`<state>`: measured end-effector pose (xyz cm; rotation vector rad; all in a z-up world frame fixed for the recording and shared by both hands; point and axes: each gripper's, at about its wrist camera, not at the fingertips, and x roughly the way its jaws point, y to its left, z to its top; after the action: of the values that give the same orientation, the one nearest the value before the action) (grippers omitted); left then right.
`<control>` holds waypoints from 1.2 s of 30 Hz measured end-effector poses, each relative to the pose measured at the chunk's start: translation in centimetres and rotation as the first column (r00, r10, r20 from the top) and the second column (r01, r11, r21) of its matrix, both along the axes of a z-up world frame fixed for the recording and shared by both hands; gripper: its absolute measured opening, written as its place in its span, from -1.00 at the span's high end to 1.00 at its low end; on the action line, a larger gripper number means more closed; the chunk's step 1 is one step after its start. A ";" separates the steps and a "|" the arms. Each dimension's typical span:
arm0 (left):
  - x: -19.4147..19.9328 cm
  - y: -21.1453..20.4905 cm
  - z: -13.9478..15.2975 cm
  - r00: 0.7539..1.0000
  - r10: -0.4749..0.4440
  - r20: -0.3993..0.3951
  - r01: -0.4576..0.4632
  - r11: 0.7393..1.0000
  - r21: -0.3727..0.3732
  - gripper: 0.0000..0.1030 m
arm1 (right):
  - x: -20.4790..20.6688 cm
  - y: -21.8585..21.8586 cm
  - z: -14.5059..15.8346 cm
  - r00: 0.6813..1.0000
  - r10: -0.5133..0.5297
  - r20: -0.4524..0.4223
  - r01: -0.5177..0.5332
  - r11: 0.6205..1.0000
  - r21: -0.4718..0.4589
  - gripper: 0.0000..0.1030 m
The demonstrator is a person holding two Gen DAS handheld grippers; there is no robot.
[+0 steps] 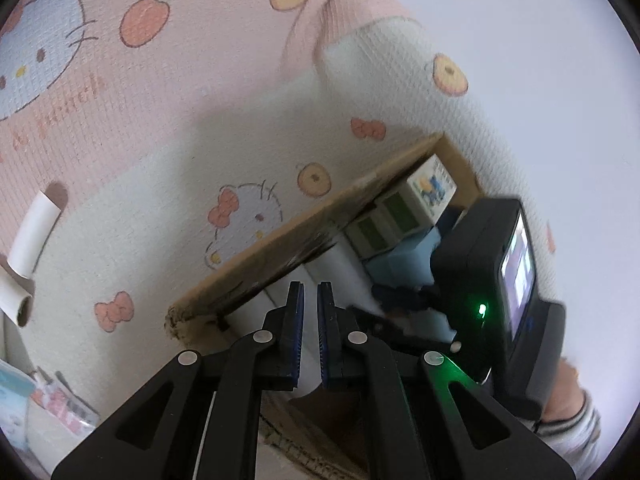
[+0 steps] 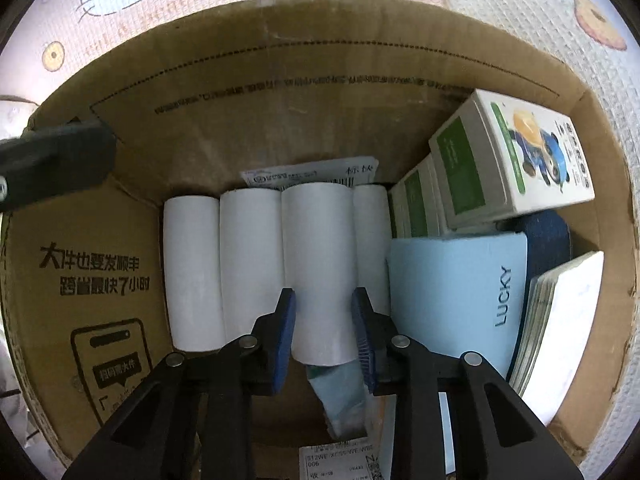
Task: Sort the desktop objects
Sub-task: 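Withdraw both grippers from the box toward the loose tubes on the sheet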
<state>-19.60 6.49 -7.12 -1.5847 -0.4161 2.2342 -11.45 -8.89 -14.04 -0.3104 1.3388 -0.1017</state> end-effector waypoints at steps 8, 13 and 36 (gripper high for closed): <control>0.4 0.9 0.1 0.999 -0.042 -0.001 0.042 0.998 -0.043 0.86 | 0.3 0.7 -0.2 0.998 0.060 -0.001 -0.060 0.998 -0.018 0.51; 0.8 0.9 0.4 0.998 -0.056 -0.010 0.056 0.998 -0.026 0.44 | -0.8 1.0 0.9 0.995 0.085 0.052 -0.085 0.996 -0.005 0.50; 5.9 -2.7 3.5 0.986 -0.095 -0.139 0.097 0.995 0.011 0.81 | -6.3 7.9 10.0 0.888 0.276 0.367 -0.274 0.960 -0.057 0.49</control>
<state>-13.70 3.81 -3.60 -1.3993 -0.3127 2.2439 -17.77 -1.03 -4.02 -0.4575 0.9061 0.0740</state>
